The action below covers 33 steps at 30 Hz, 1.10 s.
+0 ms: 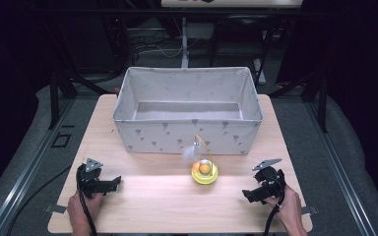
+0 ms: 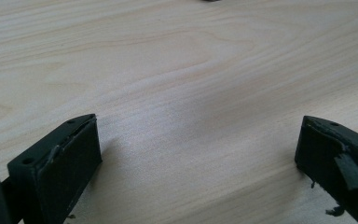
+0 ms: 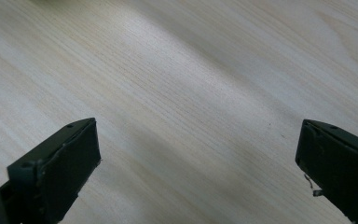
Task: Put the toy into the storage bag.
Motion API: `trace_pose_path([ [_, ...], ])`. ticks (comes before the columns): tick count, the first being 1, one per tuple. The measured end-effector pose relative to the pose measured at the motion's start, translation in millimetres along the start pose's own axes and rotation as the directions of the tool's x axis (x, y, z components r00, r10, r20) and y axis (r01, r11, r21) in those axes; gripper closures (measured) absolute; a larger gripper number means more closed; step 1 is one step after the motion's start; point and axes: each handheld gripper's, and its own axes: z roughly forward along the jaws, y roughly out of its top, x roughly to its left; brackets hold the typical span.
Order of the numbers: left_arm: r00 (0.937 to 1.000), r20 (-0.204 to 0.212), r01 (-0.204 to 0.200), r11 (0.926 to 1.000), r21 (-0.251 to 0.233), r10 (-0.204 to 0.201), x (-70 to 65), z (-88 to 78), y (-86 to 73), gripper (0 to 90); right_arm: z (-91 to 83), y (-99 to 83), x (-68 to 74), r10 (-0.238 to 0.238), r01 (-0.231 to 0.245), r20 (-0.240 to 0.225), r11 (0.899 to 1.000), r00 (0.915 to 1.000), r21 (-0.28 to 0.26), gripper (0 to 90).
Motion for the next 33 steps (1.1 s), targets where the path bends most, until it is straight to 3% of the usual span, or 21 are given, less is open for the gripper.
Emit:
trace_pose_path([
  [12,1.0,0.0,0.001,1.0,0.0,-0.001,-0.1,0.0,0.0,0.2,-2.5,5.3,3.4,-0.034,0.034,0.0,0.998,0.9994,0.049,0.0],
  [16,1.0,0.001,0.0,1.0,0.002,0.0,0.0,-0.1,0.1,0.2,-5.0,7.2,5.8,-0.03,0.03,-0.005,0.999,0.9995,0.04,0.0],
  [33,1.0,0.0,0.001,1.0,0.002,-0.001,-0.1,0.0,0.3,0.3,-16.4,39.6,24.5,-0.117,0.12,-0.039,0.989,0.9923,0.086,0.0],
])
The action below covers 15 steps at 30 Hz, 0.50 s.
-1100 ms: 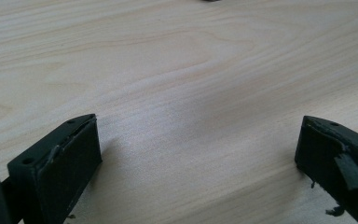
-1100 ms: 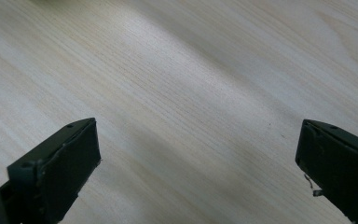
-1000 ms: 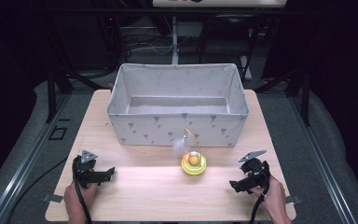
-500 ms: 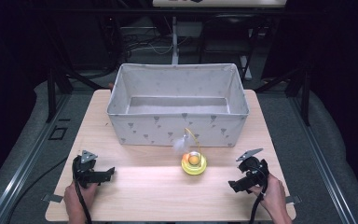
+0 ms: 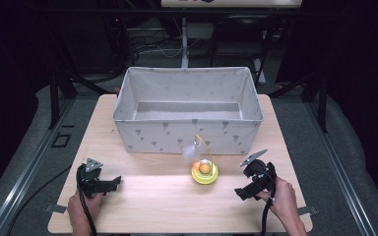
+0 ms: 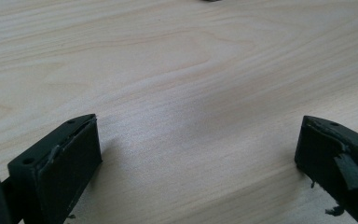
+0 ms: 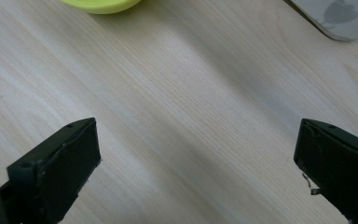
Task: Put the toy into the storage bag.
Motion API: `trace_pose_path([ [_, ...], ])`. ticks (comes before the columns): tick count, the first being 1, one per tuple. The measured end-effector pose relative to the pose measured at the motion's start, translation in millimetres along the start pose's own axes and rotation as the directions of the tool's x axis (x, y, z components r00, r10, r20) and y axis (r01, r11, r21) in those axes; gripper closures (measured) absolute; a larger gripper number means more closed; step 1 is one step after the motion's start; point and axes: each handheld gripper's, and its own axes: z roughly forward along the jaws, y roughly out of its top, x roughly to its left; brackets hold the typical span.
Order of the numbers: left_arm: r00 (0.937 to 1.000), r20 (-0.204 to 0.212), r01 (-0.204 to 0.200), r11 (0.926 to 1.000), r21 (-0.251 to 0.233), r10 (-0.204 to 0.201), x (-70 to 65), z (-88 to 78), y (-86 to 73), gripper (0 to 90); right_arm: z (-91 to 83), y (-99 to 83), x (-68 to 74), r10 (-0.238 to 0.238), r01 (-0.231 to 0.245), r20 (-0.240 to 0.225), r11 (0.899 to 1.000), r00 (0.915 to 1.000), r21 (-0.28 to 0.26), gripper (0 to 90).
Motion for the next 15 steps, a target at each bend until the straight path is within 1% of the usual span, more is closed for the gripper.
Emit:
trace_pose_path([
  [1,1.0,0.001,0.0,1.0,0.001,0.0,0.1,-0.1,0.0,0.3,-0.6,3.8,1.3,-0.015,0.015,-0.006,1.0,0.9999,0.022,0.0],
  [2,1.0,0.0,0.0,1.0,0.0,0.0,0.0,0.0,0.0,0.3,-0.4,6.5,2.6,-0.023,0.024,-0.013,0.999,0.9996,0.034,0.0],
  [3,1.0,0.0,0.0,1.0,0.0,0.0,0.1,0.0,-0.1,0.3,-1.2,11.6,4.8,-0.045,0.046,-0.02,0.998,0.9988,0.045,0.0],
  [5,1.0,0.001,0.0,1.0,0.001,0.0,0.1,-0.1,-0.1,0.3,-1.5,14.0,5.8,-0.053,0.054,-0.026,0.997,0.9983,0.047,0.0],
  [6,1.0,0.001,0.0,1.0,0.002,0.0,0.1,-0.1,0.0,0.3,-3.3,18.6,7.6,-0.065,0.067,-0.039,0.997,0.9971,0.05,0.0],
  [8,1.0,0.001,0.0,1.0,0.002,0.0,0.2,-0.1,-0.1,0.3,-4.2,20.6,8.5,-0.07,0.071,-0.036,0.996,0.9969,0.051,0.0],
  [9,1.0,0.001,-0.001,1.0,0.002,0.001,0.2,-0.1,-0.1,0.3,-5.0,23.2,9.7,-0.073,0.075,-0.051,0.996,0.996,0.047,0.0],
  [11,1.0,0.002,0.0,1.0,0.001,0.0,0.2,-0.1,-0.1,0.3,-6.7,28.2,11.3,-0.084,0.087,-0.057,0.995,0.9948,0.044,0.0],
  [12,1.0,0.002,0.0,1.0,0.001,0.0,0.2,-0.1,-0.1,0.3,-7.2,29.9,11.7,-0.084,0.087,-0.07,0.995,0.9941,0.044,0.0],
  [14,1.0,0.001,0.0,1.0,0.001,0.0,0.1,-0.1,-0.1,0.3,-9.1,35.0,12.7,-0.099,0.102,-0.077,0.994,0.9921,0.042,0.0],
  [15,1.0,0.002,0.0,1.0,0.001,0.0,0.2,-0.1,-0.1,0.3,-9.7,37.5,13.4,-0.099,0.103,-0.086,0.994,0.9914,0.041,0.0],
])
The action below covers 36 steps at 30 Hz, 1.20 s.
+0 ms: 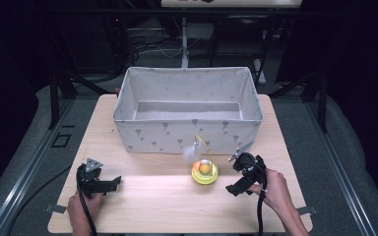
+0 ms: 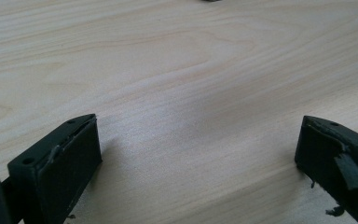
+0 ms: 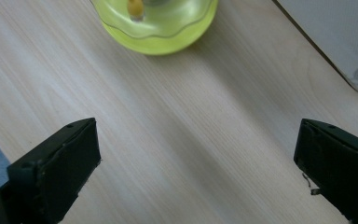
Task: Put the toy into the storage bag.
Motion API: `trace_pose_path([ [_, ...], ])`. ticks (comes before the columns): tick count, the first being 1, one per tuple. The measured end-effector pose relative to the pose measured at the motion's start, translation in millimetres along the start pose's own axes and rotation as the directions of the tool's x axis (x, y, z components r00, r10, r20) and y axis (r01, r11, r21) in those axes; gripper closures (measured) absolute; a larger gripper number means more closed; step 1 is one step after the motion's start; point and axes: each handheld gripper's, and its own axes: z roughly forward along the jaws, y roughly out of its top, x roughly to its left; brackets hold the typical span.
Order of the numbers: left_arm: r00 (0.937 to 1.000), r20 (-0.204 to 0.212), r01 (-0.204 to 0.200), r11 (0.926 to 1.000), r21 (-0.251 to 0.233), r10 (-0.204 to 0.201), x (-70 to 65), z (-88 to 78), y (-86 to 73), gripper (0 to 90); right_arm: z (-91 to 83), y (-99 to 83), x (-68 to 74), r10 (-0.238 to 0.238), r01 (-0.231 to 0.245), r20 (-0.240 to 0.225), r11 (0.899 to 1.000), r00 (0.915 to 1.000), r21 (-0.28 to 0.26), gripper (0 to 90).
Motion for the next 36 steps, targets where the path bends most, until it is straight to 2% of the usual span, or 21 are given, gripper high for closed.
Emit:
trace_pose_path([
  [2,1.0,0.0,0.0,1.0,0.0,0.0,0.0,0.0,0.0,0.3,-3.4,5.3,1.9,-0.001,0.001,-0.017,1.0,0.9999,-0.02,0.0],
  [8,1.0,0.0,-0.002,1.0,-0.001,0.002,0.1,0.1,-0.1,0.3,-11.0,19.4,7.5,-0.029,0.029,-0.022,0.999,0.9993,-0.032,0.0],
  [11,1.0,-0.002,-0.001,1.0,-0.003,0.001,0.0,0.2,-0.1,0.3,-14.5,27.8,10.7,-0.053,0.052,-0.041,0.998,0.9977,-0.038,4.7],
  [19,1.0,-0.002,-0.001,1.0,-0.003,0.001,0.0,0.1,-0.1,0.3,-20.0,49.1,21.1,-0.107,0.106,-0.036,0.994,0.9936,-0.033,0.7],
  [22,1.0,-0.002,-0.002,1.0,-0.003,0.002,0.0,0.1,-0.1,0.3,-22.4,52.8,22.4,-0.111,0.109,-0.043,0.993,0.9929,-0.04,2.1],
  [23,1.0,-0.002,-0.001,1.0,-0.003,0.001,0.0,0.2,-0.1,0.3,-25.9,56.9,24.6,-0.118,0.116,-0.048,0.992,0.9918,-0.052,13.3],
  [24,1.0,-0.002,-0.001,1.0,-0.003,0.001,0.0,0.2,-0.1,0.3,-25.9,56.9,24.6,-0.118,0.116,-0.048,0.992,0.9918,-0.052,13.3],
  [26,1.0,-0.002,-0.002,1.0,-0.002,0.002,0.0,0.1,-0.1,0.3,-30.9,62.3,26.5,-0.129,0.127,-0.027,0.99,0.9913,-0.059,19.7],
  [31,1.0,-0.001,-0.002,1.0,-0.002,0.002,0.1,0.1,-0.1,0.3,-35.7,69.8,28.6,-0.155,0.154,-0.015,0.986,0.9878,-0.063,31.2],
  [32,1.0,-0.001,-0.002,1.0,-0.002,0.002,0.1,0.1,-0.1,0.3,-35.7,69.8,28.6,-0.155,0.154,-0.015,0.986,0.9878,-0.063,31.2],
  [33,1.0,-0.002,-0.002,1.0,-0.002,0.002,0.0,0.1,-0.1,0.3,-35.6,72.4,30.0,-0.171,0.17,-0.012,0.984,0.9851,-0.056,36.6],
  [36,1.0,-0.001,-0.002,1.0,-0.001,0.002,0.0,0.1,-0.1,0.3,-32.8,75.7,32.2,-0.187,0.187,-0.012,0.981,0.9822,-0.045,45.3],
])
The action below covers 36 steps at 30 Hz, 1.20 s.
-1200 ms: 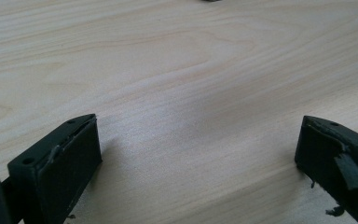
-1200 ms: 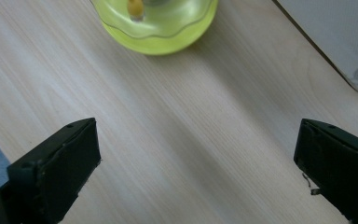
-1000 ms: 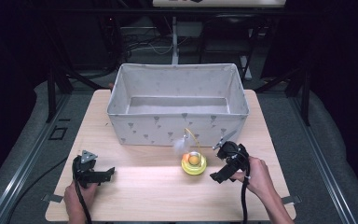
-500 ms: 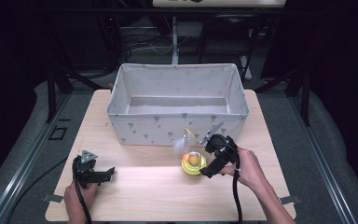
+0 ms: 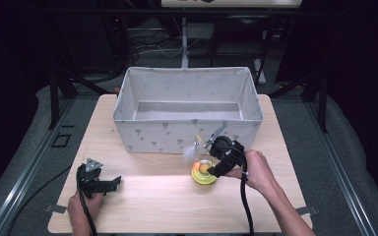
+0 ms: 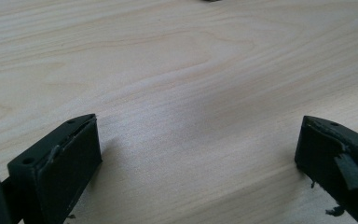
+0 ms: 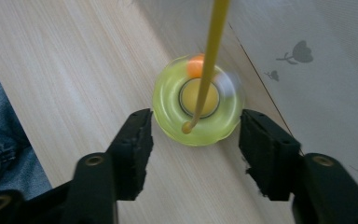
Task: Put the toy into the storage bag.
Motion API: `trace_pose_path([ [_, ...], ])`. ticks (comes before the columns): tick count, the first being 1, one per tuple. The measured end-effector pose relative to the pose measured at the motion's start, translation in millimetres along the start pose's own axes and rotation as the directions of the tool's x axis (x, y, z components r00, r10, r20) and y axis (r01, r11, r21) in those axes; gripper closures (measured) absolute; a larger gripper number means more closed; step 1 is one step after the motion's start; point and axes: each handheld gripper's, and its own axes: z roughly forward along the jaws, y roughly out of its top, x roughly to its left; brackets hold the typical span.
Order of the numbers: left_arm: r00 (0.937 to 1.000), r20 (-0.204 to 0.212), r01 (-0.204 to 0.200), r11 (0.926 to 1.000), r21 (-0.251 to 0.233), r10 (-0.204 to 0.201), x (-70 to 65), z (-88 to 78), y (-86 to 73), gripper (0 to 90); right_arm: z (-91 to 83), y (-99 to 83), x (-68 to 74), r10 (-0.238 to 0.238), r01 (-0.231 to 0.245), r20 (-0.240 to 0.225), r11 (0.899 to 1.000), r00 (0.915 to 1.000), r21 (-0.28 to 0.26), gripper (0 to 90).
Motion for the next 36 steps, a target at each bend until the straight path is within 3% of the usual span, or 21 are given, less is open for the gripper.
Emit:
trace_pose_path([
  [5,1.0,-0.001,0.0,1.0,-0.001,0.0,0.0,0.1,0.0,0.3,7.6,4.1,0.4,-0.024,0.024,0.006,0.999,0.9997,0.031,58.2],
  [14,1.0,-0.001,-0.002,1.0,0.0,0.002,0.1,0.0,0.0,0.3,14.7,5.7,4.4,-0.045,0.044,0.009,0.999,0.999,0.029,73.5],
  [17,1.0,0.0,-0.002,1.0,0.002,0.002,0.2,-0.2,0.1,0.3,16.6,6.4,5.6,-0.047,0.047,0.015,0.998,0.9988,0.035,79.2],
  [18,1.0,0.0,-0.002,1.0,0.002,0.002,0.2,-0.1,0.1,0.3,16.4,7.5,6.3,-0.058,0.056,0.036,0.997,0.9977,0.046,82.1],
  [23,1.0,-0.001,-0.002,1.0,0.0,0.002,0.1,0.0,0.0,0.3,17.1,8.6,7.1,-0.067,0.064,0.048,0.996,0.9966,0.061,87.1],
  [36,1.0,-0.001,-0.002,1.0,0.0,0.002,0.1,0.0,0.0,0.3,17.9,14.5,6.6,-0.076,0.073,0.062,0.996,0.9952,0.056,88.0],
])
